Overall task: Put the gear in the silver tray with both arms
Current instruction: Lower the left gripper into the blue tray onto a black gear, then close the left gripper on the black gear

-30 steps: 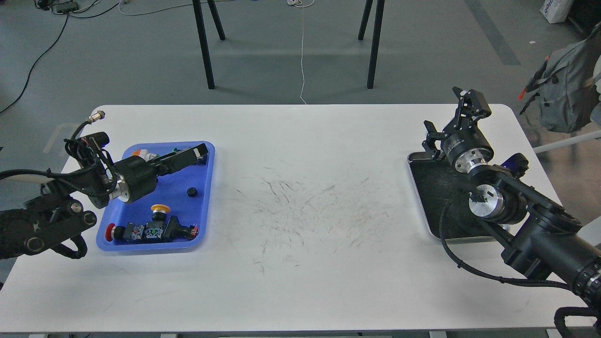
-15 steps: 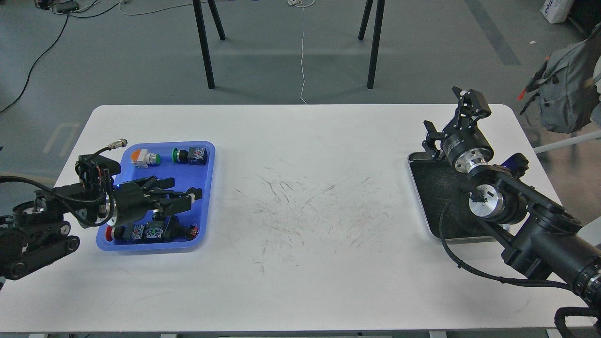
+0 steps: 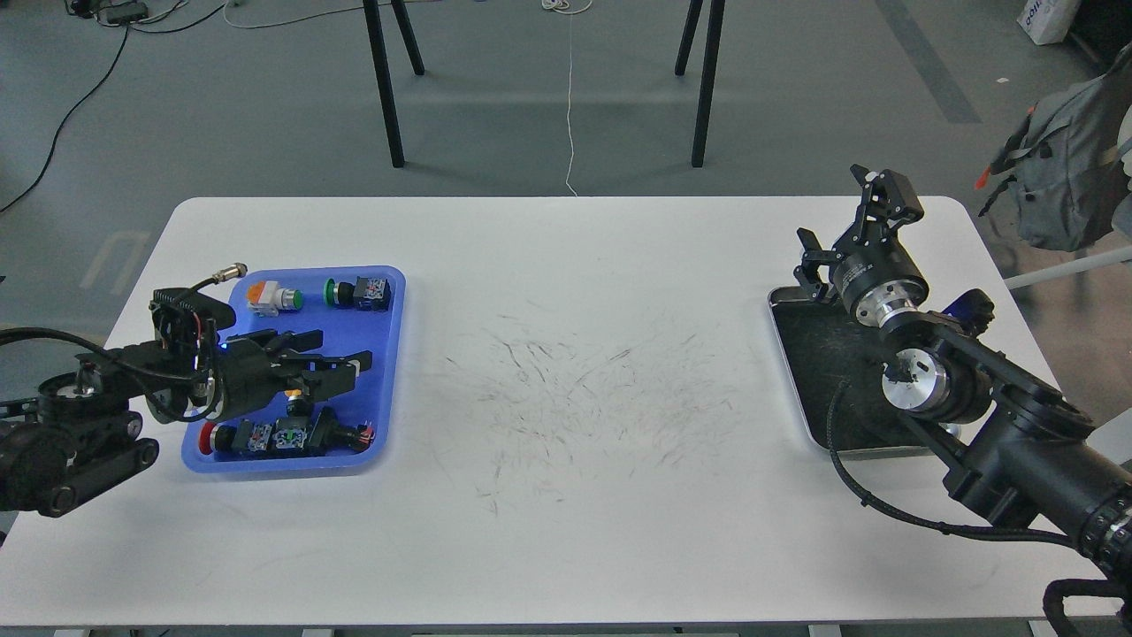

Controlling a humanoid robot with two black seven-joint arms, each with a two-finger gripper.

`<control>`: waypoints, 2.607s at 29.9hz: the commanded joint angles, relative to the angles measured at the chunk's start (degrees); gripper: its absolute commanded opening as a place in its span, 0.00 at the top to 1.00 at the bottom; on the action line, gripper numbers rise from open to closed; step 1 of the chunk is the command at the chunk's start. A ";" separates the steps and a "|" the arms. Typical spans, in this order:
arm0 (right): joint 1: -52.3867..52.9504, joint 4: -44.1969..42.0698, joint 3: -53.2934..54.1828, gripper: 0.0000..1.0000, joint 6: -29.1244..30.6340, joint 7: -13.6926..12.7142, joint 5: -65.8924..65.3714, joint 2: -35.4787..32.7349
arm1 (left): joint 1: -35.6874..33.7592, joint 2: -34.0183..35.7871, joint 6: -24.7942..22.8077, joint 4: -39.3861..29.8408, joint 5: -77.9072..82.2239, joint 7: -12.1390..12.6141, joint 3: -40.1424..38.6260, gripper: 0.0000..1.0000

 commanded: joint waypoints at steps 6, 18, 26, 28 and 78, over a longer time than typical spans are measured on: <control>0.09 -0.15 0.00 0.00 0.00 0.00 -0.09 0.01 | 0.42 -2.09 1.23 2.25 0.79 0.01 0.24 0.20; 0.00 -0.32 -0.09 0.00 0.00 0.00 -0.18 0.01 | 0.42 -4.91 6.77 6.99 1.23 0.01 5.25 0.26; 0.09 -0.41 -0.09 0.00 -0.09 0.00 -0.35 0.01 | 0.33 -4.91 8.00 7.17 1.23 0.01 5.25 0.36; 0.00 -0.41 -0.09 0.00 -0.09 0.00 -0.36 0.01 | 0.42 -4.91 8.35 7.17 1.23 0.01 5.25 0.39; 0.09 -0.50 -0.88 0.00 -0.35 0.00 -0.62 0.18 | -0.28 -6.85 10.03 9.72 -0.43 0.01 6.04 0.83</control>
